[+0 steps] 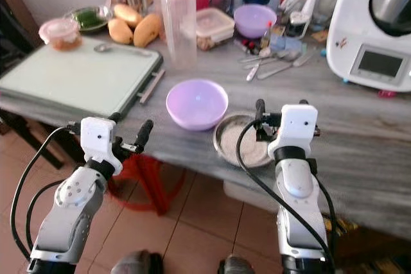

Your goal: Setting the table

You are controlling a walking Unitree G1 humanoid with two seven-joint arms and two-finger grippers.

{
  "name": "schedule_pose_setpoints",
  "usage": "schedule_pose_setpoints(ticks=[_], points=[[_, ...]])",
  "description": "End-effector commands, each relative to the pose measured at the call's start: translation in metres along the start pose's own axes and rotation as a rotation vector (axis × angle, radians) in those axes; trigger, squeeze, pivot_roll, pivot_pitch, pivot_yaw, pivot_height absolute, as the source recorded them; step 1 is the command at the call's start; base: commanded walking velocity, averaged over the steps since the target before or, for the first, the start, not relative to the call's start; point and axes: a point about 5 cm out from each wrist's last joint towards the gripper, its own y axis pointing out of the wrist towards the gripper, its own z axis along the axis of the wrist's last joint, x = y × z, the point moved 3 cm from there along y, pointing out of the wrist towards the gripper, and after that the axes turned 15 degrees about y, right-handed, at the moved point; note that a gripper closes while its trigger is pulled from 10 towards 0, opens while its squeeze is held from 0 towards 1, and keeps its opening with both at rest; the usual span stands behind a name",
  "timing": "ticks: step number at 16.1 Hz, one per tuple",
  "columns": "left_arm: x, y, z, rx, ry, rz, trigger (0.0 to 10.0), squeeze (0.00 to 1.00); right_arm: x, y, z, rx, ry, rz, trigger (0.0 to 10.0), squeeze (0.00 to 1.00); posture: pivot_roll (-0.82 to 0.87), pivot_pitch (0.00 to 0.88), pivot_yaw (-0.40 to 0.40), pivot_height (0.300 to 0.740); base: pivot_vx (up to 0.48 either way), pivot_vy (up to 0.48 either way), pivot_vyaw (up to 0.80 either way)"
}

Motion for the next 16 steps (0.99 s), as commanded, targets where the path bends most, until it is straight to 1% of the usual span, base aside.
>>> schedule_pose_setpoints(ticks=[1, 3, 4, 5, 6, 8, 9, 10, 11, 15, 16], points=[[0.0, 0.0, -0.002, -0.012, 0.004, -0.004, 10.0, 0.0, 0.003, 0.001, -0.001, -0.012, 0.009, -0.022, 10.0, 0.0, 0.0, 0.0, 0.011, 0.74, -0.266, 0.0, 0.0], [0.0, -0.001, -0.001, -0.012, 0.004, -0.006, 10.0, 0.0, 0.001, 0.001, -0.002, -0.015, 0.004, -0.018, 10.0, 0.0, 0.0, 0.0, 0.011, 0.74, -0.276, 0.0, 0.0], [0.001, -0.001, -0.001, -0.011, 0.006, -0.007, 10.0, 0.0, 0.002, 0.002, -0.003, -0.01, -0.063, -0.034, 10.0, 0.0, 0.0, 0.0, 0.01, 0.74, -0.281, 0.0, 0.0], [0.001, -0.001, -0.001, -0.011, 0.006, -0.007, 10.0, 0.0, 0.002, 0.002, -0.004, -0.01, -0.085, -0.034, 10.0, 0.0, 0.0, 0.0, 0.009, 0.74, -0.281, 0.0, 0.0], [0.001, -0.001, -0.001, -0.011, 0.006, -0.008, 10.0, 0.0, 0.002, 0.002, -0.008, -0.025, -0.076, -0.029, 10.0, 0.0, 0.0, 0.0, 0.009, 0.74, -0.27, 0.0, 0.0], [0.001, -0.001, -0.001, -0.011, 0.006, -0.011, 10.0, 0.0, 0.005, 0.002, -0.008, -0.012, -0.045, -0.064, 10.0, 0.0, 0.0, 0.0, 0.009, 0.74, -0.268, 0.0, 0.0], [0.002, -0.002, -0.001, -0.011, 0.006, -0.014, 10.0, 0.0, 0.007, 0.002, -0.007, -0.01, -0.056, -0.075, 10.0, 0.0, 0.0, 0.0, 0.01, 0.74, -0.262, 0.0, 0.0], [0.002, -0.002, -0.001, -0.011, 0.006, -0.017, 10.0, 0.0, 0.005, 0.001, -0.011, -0.053, -0.045, -0.044, 10.0, 0.0, 0.0, 0.0, 0.009, 0.74, -0.259, 0.0, 0.0], [0.003, -0.001, 0.0, -0.011, 0.005, -0.018, 10.0, 0.0, 0.004, 0.0, -0.012, -0.059, -0.051, -0.033, 10.0, 0.0, 0.0, 0.0, 0.01, 0.74, -0.259, 0.0, 0.0], [0.003, -0.001, 0.0, -0.011, 0.007, -0.021, 10.0, 0.0, -0.003, -0.001, -0.009, -0.041, -0.032, 0.007, 10.0, 0.0, 0.0, 0.0, 0.009, 0.74, -0.254, 0.0, 0.0], [0.004, -0.001, 0.0, -0.012, 0.007, -0.022, 10.0, 0.0, -0.004, 0.0, -0.008, -0.04, -0.014, 0.019, 10.0, 0.0, 0.0, 0.0, 0.006, 0.74, -0.244, 0.0, 0.0]])
